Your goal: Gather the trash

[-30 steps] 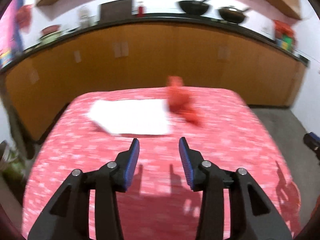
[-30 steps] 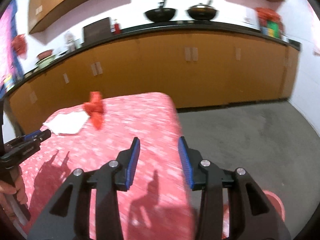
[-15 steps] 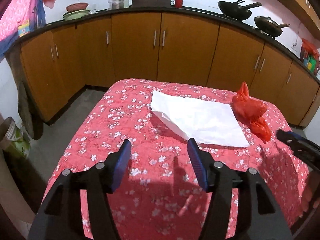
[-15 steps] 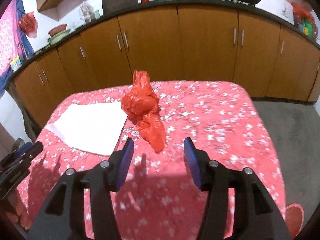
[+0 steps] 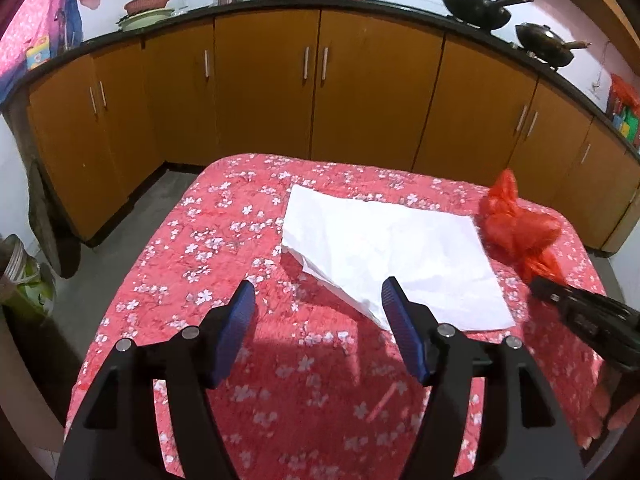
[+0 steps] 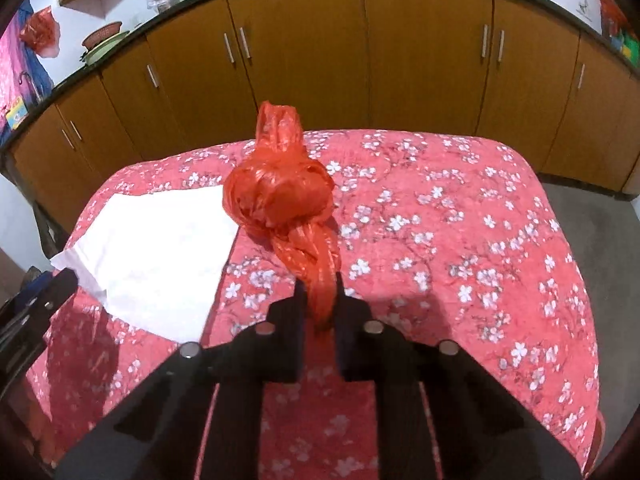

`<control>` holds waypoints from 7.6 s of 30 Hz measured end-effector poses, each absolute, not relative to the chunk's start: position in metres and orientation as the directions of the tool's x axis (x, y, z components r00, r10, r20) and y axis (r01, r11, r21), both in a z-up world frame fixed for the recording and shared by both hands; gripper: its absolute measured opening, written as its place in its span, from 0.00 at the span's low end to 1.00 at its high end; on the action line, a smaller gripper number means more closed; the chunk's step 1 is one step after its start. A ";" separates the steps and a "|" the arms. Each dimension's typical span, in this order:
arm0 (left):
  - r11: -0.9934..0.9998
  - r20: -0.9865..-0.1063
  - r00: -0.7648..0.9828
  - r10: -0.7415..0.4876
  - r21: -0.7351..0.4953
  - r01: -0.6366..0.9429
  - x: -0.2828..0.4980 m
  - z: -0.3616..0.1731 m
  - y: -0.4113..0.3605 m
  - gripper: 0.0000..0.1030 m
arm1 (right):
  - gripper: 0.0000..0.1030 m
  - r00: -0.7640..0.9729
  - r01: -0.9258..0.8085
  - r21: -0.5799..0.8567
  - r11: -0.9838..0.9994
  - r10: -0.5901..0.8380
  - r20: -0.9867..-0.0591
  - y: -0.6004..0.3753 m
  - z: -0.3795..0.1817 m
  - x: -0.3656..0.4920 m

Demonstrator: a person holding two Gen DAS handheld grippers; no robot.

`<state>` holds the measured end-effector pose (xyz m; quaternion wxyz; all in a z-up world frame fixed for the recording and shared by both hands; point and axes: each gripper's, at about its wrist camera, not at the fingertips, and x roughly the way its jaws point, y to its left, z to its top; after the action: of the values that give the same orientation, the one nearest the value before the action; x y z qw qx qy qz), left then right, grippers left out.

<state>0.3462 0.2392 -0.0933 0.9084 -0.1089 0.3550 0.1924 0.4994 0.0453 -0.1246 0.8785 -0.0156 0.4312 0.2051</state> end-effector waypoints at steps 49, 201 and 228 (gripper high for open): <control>0.985 -0.567 0.806 -0.172 -0.087 0.149 0.285 -0.008 -0.005 0.00 | 0.11 0.776 -0.082 0.089 0.993 0.120 -0.619 -0.213 -0.067 0.345; 0.999 -0.383 0.923 -0.043 0.001 0.047 -0.002 -0.012 -0.018 0.96 | 0.96 0.927 0.213 -0.015 0.977 -0.207 -0.312 -0.245 0.011 -0.022; 0.999 -0.381 0.923 -0.054 -0.013 0.053 -0.006 -0.008 -0.016 0.96 | 0.96 0.928 0.212 0.011 0.977 -0.198 -0.315 -0.251 0.009 -0.024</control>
<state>-0.0058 -0.0161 -0.0079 0.9806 -0.0015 0.1941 -0.0272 -0.0237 -0.2514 0.0093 0.9816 0.0223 0.1583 -0.1043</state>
